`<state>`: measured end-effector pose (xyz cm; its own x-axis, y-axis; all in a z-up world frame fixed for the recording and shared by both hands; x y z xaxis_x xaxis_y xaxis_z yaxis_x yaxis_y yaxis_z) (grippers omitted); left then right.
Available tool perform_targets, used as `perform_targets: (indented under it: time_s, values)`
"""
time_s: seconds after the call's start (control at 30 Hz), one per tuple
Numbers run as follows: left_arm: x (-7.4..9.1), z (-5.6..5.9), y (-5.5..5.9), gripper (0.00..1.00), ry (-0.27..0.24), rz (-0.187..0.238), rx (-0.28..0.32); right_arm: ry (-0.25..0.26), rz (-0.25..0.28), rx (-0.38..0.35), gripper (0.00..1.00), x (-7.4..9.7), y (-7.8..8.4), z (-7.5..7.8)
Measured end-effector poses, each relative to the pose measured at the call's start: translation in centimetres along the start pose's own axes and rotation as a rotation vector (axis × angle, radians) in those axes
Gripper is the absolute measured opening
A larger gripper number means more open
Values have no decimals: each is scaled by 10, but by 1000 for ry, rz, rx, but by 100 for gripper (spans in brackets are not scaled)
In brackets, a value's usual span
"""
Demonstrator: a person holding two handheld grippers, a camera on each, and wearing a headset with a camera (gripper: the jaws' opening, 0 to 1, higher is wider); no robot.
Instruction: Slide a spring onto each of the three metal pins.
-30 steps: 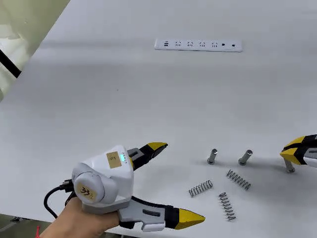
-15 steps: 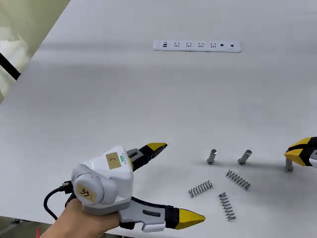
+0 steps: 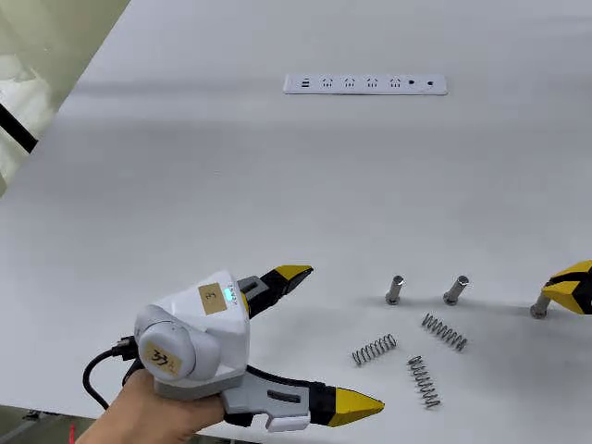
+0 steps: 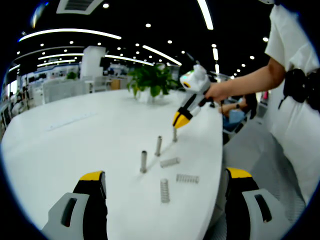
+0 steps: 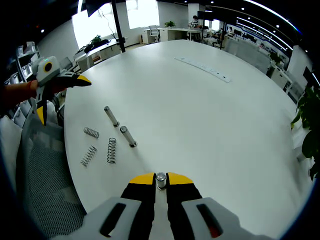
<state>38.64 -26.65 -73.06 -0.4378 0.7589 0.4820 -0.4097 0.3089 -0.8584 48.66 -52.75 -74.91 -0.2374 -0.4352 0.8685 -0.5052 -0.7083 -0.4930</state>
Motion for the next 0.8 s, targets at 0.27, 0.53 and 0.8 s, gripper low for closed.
perform_targets:
  time_s: [0.27, 0.53, 0.8]
  values:
    - [-1, 2, -2, 100, 3, 0, -4, 2, 2, -3, 9, 1, 3, 0]
    - [-1, 3, -2, 100, 4, 0, -4, 3, 1, -6, 9, 2, 5, -1]
    - [-2, 3, -2, 100, 7, 3, -2, -2, 10, -12, 9, 0, 4, -3]
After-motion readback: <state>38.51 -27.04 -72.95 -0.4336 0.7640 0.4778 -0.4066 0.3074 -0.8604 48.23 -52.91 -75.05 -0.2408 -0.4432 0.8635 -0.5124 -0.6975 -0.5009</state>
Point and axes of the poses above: the centre of the closed fingertips' face, and the gripper's own axes: x roughly backward along the fingers, z roughly to its right, y roughly out of its underside, the point moved 5 cm from there along x, roughly backward along the fingers, and after that the axes turned 6 degrees about -z, right-handed, at the moved point
